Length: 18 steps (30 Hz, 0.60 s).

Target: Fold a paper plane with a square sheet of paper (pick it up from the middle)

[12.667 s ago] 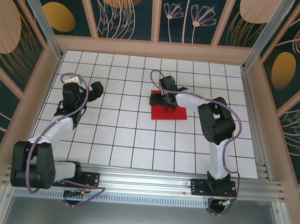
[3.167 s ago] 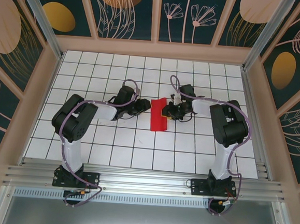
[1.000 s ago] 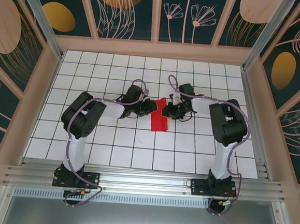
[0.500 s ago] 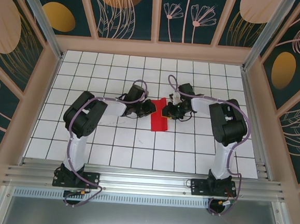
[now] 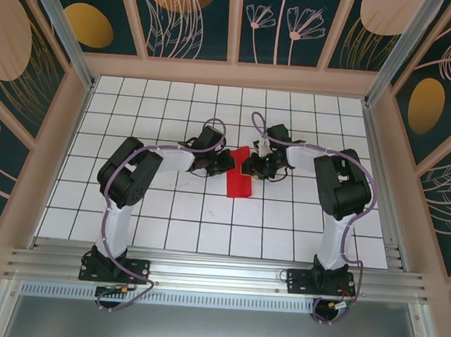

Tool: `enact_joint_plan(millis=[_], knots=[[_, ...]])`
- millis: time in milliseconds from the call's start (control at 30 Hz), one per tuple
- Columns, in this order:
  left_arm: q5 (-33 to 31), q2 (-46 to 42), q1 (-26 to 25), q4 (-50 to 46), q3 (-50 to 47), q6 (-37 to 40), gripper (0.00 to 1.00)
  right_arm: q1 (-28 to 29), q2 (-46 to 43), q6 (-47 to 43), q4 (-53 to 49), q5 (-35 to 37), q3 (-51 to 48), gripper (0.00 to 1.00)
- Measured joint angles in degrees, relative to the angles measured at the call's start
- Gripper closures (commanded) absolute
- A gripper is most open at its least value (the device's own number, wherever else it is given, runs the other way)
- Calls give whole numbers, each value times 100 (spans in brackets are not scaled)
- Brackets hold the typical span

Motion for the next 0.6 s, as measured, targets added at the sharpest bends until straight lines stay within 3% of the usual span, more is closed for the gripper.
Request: enact_joint_plan(millis=[100, 300, 600], knots=[[-15, 0, -4, -2, 0, 4, 90, 9, -98, 70, -28, 157, 2, 58], [-13, 0, -4, -2, 0, 42, 90, -177, -601, 186, -175, 769, -24, 56], [-11, 20, -4, -48, 42, 66, 92, 201, -887, 280, -229, 743, -22, 77]])
